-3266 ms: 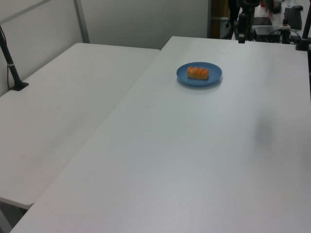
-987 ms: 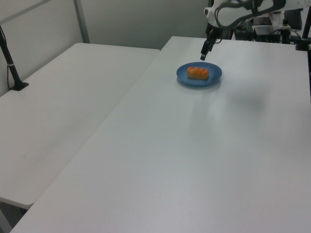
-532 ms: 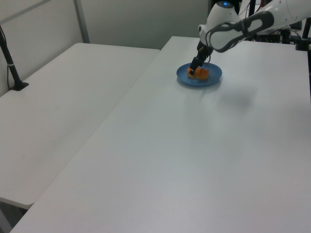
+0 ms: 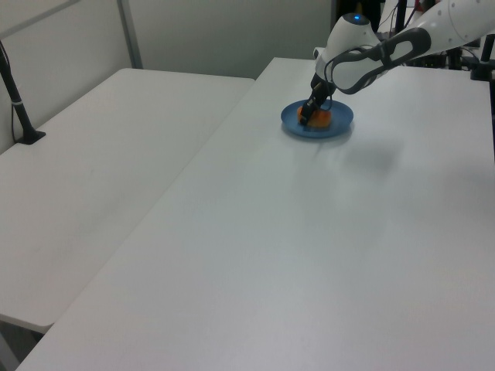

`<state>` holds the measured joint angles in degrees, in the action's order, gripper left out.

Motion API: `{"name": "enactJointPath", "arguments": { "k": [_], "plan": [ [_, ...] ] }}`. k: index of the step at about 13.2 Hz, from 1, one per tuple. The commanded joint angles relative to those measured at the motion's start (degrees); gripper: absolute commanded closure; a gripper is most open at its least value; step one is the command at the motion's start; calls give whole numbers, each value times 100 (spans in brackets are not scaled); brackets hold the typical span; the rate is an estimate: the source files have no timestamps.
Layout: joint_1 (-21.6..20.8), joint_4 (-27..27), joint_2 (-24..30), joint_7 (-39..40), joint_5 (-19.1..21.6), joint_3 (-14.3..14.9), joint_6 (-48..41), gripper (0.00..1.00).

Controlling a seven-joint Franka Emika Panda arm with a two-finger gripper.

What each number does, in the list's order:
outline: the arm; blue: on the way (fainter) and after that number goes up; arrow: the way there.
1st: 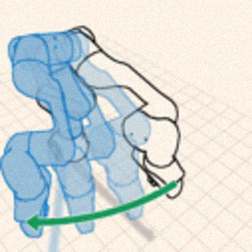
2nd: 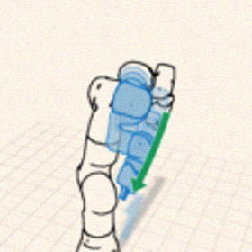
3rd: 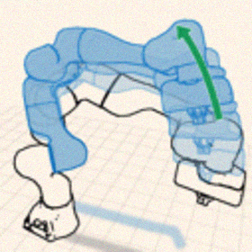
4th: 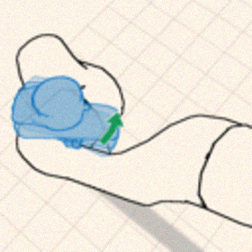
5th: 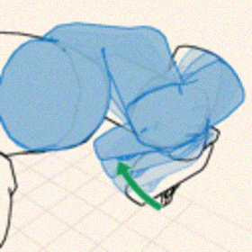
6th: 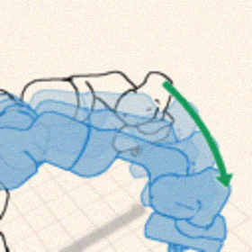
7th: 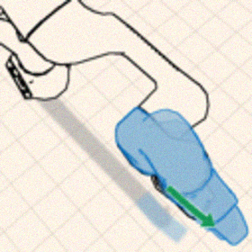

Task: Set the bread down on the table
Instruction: 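Lower the gripper, grasp the bread roll and lift it off the plate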

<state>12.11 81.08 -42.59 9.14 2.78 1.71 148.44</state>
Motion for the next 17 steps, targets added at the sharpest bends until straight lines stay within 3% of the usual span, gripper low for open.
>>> {"name": "enactJointPath", "arguments": {
  "k": [1, 5, 13, 17],
  "plan": [
    [-7, -49, 110, -53, 126, 40, 19, 65],
    [-16, 117, 513, -44, 65, 48, -121, 65],
    [2, 206, 1551, 122, -23, 84, -1580, 65],
    [-60, 1012, 2288, 228, -216, 84, -1607, 65]
  ]
}}
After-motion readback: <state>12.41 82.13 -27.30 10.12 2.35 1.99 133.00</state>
